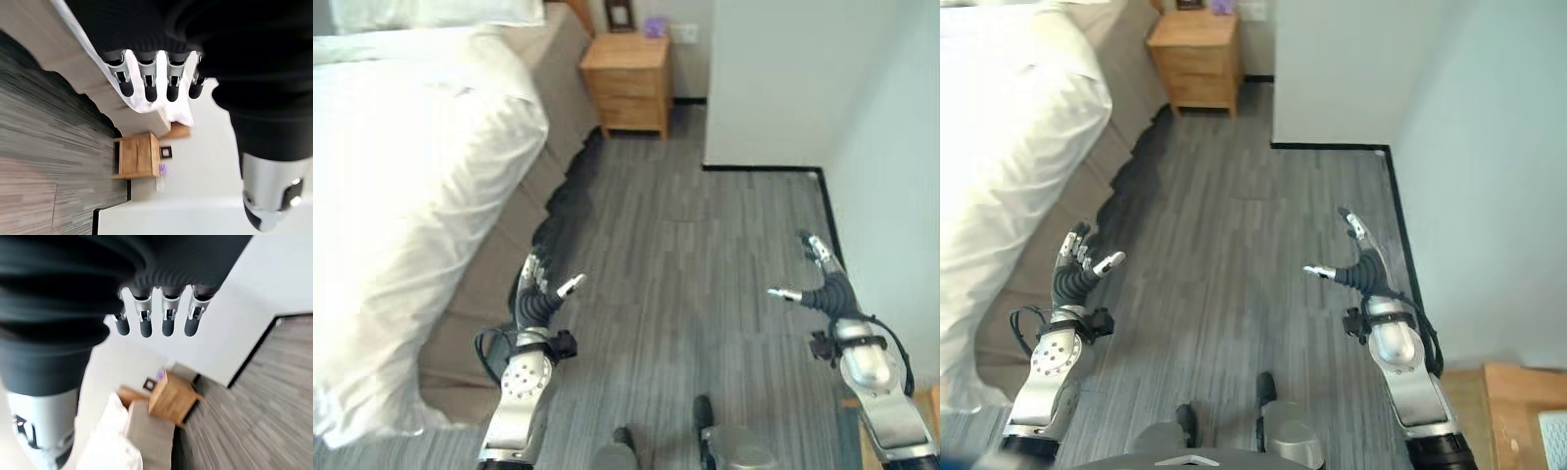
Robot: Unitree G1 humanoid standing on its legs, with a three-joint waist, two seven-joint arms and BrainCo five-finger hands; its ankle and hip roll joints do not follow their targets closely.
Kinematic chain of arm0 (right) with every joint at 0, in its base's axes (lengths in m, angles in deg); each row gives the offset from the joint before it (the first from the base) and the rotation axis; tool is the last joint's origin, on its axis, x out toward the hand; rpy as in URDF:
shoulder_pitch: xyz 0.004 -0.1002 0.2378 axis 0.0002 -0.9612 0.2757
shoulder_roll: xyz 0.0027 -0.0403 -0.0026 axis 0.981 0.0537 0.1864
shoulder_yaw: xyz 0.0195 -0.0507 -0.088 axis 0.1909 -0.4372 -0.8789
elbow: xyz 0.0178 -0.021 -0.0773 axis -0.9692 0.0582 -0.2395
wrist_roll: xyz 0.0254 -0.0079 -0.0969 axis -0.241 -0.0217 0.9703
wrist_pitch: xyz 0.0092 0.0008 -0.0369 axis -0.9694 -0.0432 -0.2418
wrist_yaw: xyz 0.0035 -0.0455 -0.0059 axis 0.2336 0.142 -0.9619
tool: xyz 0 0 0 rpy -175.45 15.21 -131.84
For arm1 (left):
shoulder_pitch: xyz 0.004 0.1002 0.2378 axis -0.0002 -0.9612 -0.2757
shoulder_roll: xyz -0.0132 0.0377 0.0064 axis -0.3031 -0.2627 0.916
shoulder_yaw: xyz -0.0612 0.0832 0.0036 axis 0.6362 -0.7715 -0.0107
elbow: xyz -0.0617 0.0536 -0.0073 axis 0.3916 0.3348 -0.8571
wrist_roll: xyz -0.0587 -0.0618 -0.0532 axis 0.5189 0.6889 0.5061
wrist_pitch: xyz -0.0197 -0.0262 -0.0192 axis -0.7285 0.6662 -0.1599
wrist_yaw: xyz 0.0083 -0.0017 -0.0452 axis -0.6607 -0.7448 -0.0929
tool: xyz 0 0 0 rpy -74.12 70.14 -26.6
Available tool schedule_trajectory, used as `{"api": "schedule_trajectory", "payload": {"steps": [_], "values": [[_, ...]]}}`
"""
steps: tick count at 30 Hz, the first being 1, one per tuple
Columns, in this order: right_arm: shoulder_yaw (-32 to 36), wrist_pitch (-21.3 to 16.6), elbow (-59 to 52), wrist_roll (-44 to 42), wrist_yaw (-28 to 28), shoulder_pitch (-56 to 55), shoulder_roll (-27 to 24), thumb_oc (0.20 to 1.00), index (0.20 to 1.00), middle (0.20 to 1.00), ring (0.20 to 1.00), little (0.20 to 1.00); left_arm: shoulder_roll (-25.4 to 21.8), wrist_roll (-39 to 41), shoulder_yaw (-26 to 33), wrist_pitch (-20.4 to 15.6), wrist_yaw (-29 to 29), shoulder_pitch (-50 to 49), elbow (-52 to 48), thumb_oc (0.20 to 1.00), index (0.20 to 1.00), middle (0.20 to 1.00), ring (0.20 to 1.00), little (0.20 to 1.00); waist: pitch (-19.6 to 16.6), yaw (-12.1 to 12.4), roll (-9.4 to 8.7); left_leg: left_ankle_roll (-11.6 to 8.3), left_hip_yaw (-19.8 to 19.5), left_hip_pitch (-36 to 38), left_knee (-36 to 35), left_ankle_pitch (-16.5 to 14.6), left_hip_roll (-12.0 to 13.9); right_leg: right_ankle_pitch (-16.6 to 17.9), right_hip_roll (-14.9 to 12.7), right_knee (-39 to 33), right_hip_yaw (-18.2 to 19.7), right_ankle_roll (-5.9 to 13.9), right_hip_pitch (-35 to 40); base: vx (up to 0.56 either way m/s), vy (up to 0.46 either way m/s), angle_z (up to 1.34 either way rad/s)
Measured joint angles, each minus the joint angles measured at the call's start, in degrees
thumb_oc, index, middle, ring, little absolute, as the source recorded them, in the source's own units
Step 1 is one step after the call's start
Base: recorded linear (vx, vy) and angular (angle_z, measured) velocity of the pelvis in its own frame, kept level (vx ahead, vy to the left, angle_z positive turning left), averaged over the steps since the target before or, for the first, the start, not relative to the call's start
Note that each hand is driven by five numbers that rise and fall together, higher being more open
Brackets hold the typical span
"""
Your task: Making the bed.
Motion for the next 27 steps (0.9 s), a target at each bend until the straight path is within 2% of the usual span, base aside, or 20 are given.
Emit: {"api": "schedule_trajectory", "payload": {"steps": [1, 5, 6, 7, 8, 12, 13, 14, 15, 16, 17, 19, 20, 22, 23, 25, 26, 27], "values": [[0.11, -0.08, 0.29, 0.03, 0.35, -0.91, 0.4, 1.0, 1.0, 1.0, 1.0, 1.0, 0.13, 0.02, -1.06, -0.07, 0.36, -0.04, 0.97, 1.0, 1.0, 1.0, 1.0, 1.0, -0.15, 0.08, 0.33, 0.01, 1.57, 0.14, -0.54, 0.0, 0.47, -0.01, -0.1, -1.34, -1.5, 0.02, 0.47, 0.03, 0.031, 0.48], [-1.23, -0.05, 4.1, 0.74, 1.17, -3.18, 1.36, 1.0, 1.0, 1.0, 1.0, 1.0, 3.36, 0.1, -3.48, 0.91, 2.16, -1.64, 5.45, 1.0, 1.0, 1.0, 1.0, 1.0, -0.58, 0.04, 2.94, 0.49, 0.08, 3.09, -4.29, 0.36, -0.29, 1.24, -0.3, -2.78, -4.95, 0.65, 2.01, 0.04, 0.029, 0.49], [-1.72, 0.13, 4.68, 0.81, 1.28, -3.31, 0.7, 1.0, 1.0, 1.0, 1.0, 1.0, 4.07, 0.1, -3.78, 1.29, 2.43, -1.88, 6.1, 1.0, 1.0, 1.0, 1.0, 1.0, -0.84, -0.07, 4.14, 1.63, -0.07, 4.0, -4.16, 1.18, -0.42, 1.85, -0.19, -2.82, -5.48, 1.36, 1.98, 0.03, 0.032, 0.29], [-1.74, 0.11, 4.66, 1.11, 1.4, -3.41, 0.14, 1.0, 1.0, 1.0, 1.0, 1.0, 4.69, 0.1, -3.85, 1.35, 2.56, -2.0, 6.08, 1.0, 1.0, 1.0, 1.0, 1.0, -1.03, 0.01, 5.48, 1.95, -0.08, 4.27, -3.67, 2.82, -0.4, 2.07, 0.07, -2.81, -5.97, 1.54, 1.94, 0.05, 0.062, 0.3], [-2.02, 0.12, 5.24, 2.8, 1.38, -3.2, -0.19, 1.0, 1.0, 1.0, 1.0, 1.0, 5.4, 0.1, -3.89, 1.34, 2.66, -1.84, 6.24, 1.0, 1.0, 1.0, 1.0, 1.0, -1.0, 0.02, 7.05, 1.04, 0.28, 5.03, -3.97, 3.56, -0.34, 2.43, 0.13, -2.8, -6.82, 1.83, 2.1, 0.03, 0.045, 0.32], [-5.93, 0.86, 6.83, 2.99, 2.03, -3.07, 0.27, 1.0, 1.0, 1.0, 1.0, 1.0, 5.2, 0.15, -4.15, 1.45, 2.64, -1.53, 6.85, 1.0, 1.0, 1.0, 1.0, 1.0, -0.87, 0.49, 5.88, 1.29, -1.68, 5.02, -4.1, 3.45, -3.36, 3.1, -3.38, -3.07, -9.17, 3.71, 3.65, 0.01, 0.007, 0.37], [-7.95, 1.06, 8.0, 5.04, 2.9, -1.85, 1.4, 1.0, 1.0, 1.0, 1.0, 1.0, 2.83, 0.17, -3.08, 2.05, 2.59, -2.19, 6.89, 1.0, 1.0, 1.0, 1.0, 1.0, -3.38, 1.81, 4.79, 4.33, -2.73, 4.18, -3.92, 2.53, -6.15, 4.45, -6.22, -3.59, -10.12, 5.44, 3.79, -0.04, 0.025, 0.26], [-7.95, 1.06, 8.0, 5.04, 2.9, -1.85, 1.4, 1.0, 1.0, 1.0, 1.0, 1.0, 2.83, 0.17, -3.07, 2.05, 2.59, -2.19, 6.89, 1.0, 1.0, 1.0, 1.0, 1.0, -3.4, 1.81, 4.8, 4.33, -2.73, 4.19, -3.92, 2.53, -6.15, 4.45, -6.22, -3.6, -10.13, 5.44, 3.79, -0.1, 0.063, 0.14], [-6.84, 0.45, 10.67, 0.49, 2.17, -1.61, 1.58, 1.0, 1.0, 1.0, 1.0, 1.0, 2.74, -2.46, -2.77, 2.71, 2.57, -2.02, 6.92, 1.0, 1.0, 1.0, 1.0, 1.0, -3.68, 1.85, 4.13, 4.37, -3.86, 4.12, -3.8, 2.42, -6.63, 4.99, -5.43, -3.41, -9.31, 5.51, 3.56, -0.14, 0.088, -0.28], [-1.55, 2.11, 19.21, -5.62, 0.51, 0.3, 2.33, 1.0, 1.0, 1.0, 1.0, 1.0, 2.08, -6.17, -0.83, 3.89, 2.63, -1.75, 6.9, 1.0, 1.0, 1.0, 1.0, 1.0, -5.02, 3.12, 3.48, 4.22, -5.4, 4.12, -3.88, 2.02, -6.95, 5.55, -5.07, -2.33, -7.12, 5.23, 2.05, -0.11, 0.073, -0.46], [3.19, 3.63, 24.42, -7.54, -0.83, 1.67, 2.47, 1.0, 1.0, 1.0, 1.0, 1.0, 0.44, -7.63, 0.09, 4.21, 2.65, -1.71, 6.94, 1.0, 1.0, 1.0, 1.0, 1.0, -5.28, 3.38, 2.42, 4.33, -5.41, 3.94, -4.26, 1.73, -7.06, 5.17, -5.01, -0.62, -6.0, 5.68, 0.3, -0.09, 0.073, -0.55], [8.22, 5.47, 27.58, -8.86, -2.47, 1.69, 1.2, 1.0, 1.0, 1.0, 1.0, 1.0, -2.59, -8.35, 2.17, 4.62, 2.64, -1.42, 7.46, 1.0, 1.0, 1.0, 1.0, 1.0, -5.53, 3.31, 1.22, 4.29, -5.07, 3.62, -4.57, 1.48, -7.38, 5.05, -5.22, 0.48, -5.0, 5.85, -1.25, -0.06, 0.046, -0.5], [8.96, 6.51, 28.63, -8.63, -2.7, 2.3, -1.52, 1.0, 1.0, 1.0, 1.0, 1.0, -5.01, -9.44, 3.9, 4.64, 2.61, -0.31, 9.67, 1.0, 1.0, 1.0, 1.0, 1.0, -5.22, 3.04, -0.12, 5.39, -5.7, 2.82, -4.33, 0.79, -7.23, 5.4, -5.26, 5.51, -3.5, 6.23, -4.79, -0.02, 0.012, -0.58], [8.85, 6.39, 28.67, -8.39, -2.41, 1.98, -2.53, 1.0, 1.0, 1.0, 1.0, 1.0, -6.89, -9.66, 4.21, 4.68, 2.78, 1.73, 13.09, 1.0, 1.0, 1.0, 1.0, 1.0, -5.66, 1.62, -1.29, 5.74, -6.08, 2.81, -4.3, 0.84, -6.62, 5.11, -5.76, 8.54, -3.39, 8.71, -6.01, 0.12, -0.023, -0.19], [7.6, 6.38, 28.75, -8.18, -1.98, 1.66, -2.1, 1.0, 1.0, 1.0, 1.0, 1.0, -7.1, -9.97, 4.22, 4.47, 2.69, 2.29, 14.78, 1.0, 1.0, 1.0, 1.0, 1.0, -6.69, 0.78, -2.68, 5.85, -6.19, 2.87, -4.48, 0.91, -6.41, 3.07, -6.07, 11.23, -3.68, 10.77, -7.8, 0.26, -0.081, 0.1], [5.88, 6.19, 28.32, -7.03, -1.37, 1.9, -2.0, 1.0, 1.0, 1.0, 1.0, 1.0, -7.12, -10.16, 3.67, 4.75, 2.75, 2.4, 16.9, 1.0, 1.0, 1.0, 1.0, 1.0, -7.35, 0.32, -3.74, 5.83, -6.31, 1.93, -4.76, 0.9, -6.29, 1.28, -6.79, 13.18, -3.76, 11.21, -9.65, 0.33, -0.134, 0.12], [5.48, 6.08, 27.96, -6.19, -1.37, 1.94, -1.54, 1.0, 1.0, 1.0, 1.0, 1.0, -7.0, -10.16, 2.3, 5.35, 2.74, 2.3, 17.67, 1.0, 1.0, 1.0, 1.0, 1.0, -7.38, -0.18, -3.36, 5.79, -7.94, -0.48, -4.63, 0.87, -5.66, -0.67, -7.28, 11.2, -4.99, 10.98, -10.84, 0.38, -0.177, 0.39], [5.36, 6.11, 27.99, -6.19, -1.39, 1.82, -1.05, 1.0, 1.0, 1.0, 1.0, 1.0, -7.0, -10.17, 1.68, 5.76, 2.79, 2.36, 17.66, 1.0, 1.0, 1.0, 1.0, 1.0, -7.41, -1.06, -3.23, 5.78, -9.32, -1.61, -4.72, 0.88, -5.41, -0.89, -7.52, 8.08, -5.69, 11.27, -10.45, 0.39, -0.194, 0.61]]}}
